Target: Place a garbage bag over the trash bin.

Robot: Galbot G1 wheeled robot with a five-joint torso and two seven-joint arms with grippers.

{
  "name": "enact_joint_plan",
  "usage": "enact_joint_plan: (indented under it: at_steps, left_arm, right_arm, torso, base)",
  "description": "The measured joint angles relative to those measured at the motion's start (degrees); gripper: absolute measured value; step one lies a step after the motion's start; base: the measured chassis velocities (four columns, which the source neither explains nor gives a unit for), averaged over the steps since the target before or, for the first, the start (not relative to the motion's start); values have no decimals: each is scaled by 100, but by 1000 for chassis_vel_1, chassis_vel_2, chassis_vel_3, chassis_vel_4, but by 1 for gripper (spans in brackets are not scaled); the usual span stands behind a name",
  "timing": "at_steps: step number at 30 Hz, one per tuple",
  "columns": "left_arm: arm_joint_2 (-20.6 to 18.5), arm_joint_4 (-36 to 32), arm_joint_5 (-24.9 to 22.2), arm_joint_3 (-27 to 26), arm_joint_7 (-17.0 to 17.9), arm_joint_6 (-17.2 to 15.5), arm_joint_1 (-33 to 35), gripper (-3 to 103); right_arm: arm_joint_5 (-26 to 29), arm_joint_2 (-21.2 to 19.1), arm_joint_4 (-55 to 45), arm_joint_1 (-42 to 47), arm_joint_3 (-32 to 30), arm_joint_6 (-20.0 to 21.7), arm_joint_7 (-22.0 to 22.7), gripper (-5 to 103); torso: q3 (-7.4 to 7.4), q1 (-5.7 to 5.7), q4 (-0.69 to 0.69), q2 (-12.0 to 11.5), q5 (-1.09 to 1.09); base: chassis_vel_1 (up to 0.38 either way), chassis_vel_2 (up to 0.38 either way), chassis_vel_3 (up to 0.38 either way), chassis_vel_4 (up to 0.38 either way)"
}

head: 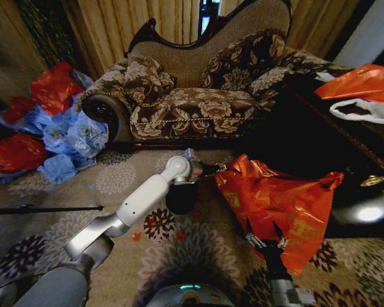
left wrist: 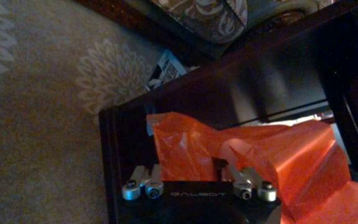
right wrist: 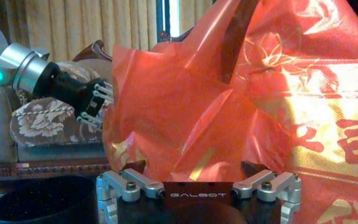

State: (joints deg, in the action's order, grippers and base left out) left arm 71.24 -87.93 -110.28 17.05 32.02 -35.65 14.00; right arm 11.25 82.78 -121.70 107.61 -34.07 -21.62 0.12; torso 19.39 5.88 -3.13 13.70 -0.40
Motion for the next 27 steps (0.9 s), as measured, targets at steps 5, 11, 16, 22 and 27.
enact_joint_plan:
  at_steps: [5, 11, 16, 22, 27]
  left_arm:
    - [-29, -44, -7, 87, -20, -10, 11, 26]
    - [-109, -162, 149, 139, -154, 152, 108, 4]
    - [-174, -228, 419, 180, -339, 302, 191, 0]
    - [-282, -401, 1456, 224, -784, 709, 443, 0]
    - [-481, -549, 1814, -66, -824, 853, 628, 0]
  right_arm:
    - [2, 14, 17, 7, -5, -37, 0, 100]
    - [6, 10, 18, 18, -8, -47, 1, 100]
    - [11, 7, 16, 19, -11, -47, 10, 100]
    - [17, 6, 16, 27, -12, -53, 37, 100]
    - [45, -32, -7, 21, -13, -32, 63, 100]
  torso:
    - [0, 0, 0, 0, 0]
    - [0, 0, 0, 0, -1]
    - [0, 0, 1, 0, -1]
    - [0, 0, 0, 0, -1]
    - [0, 0, 0, 0, -1]
  base:
    - [0, 0, 0, 0]
    - [0, 0, 0, 0]
    - [0, 0, 0, 0]
    - [0, 0, 0, 0]
    - [0, 0, 0, 0]
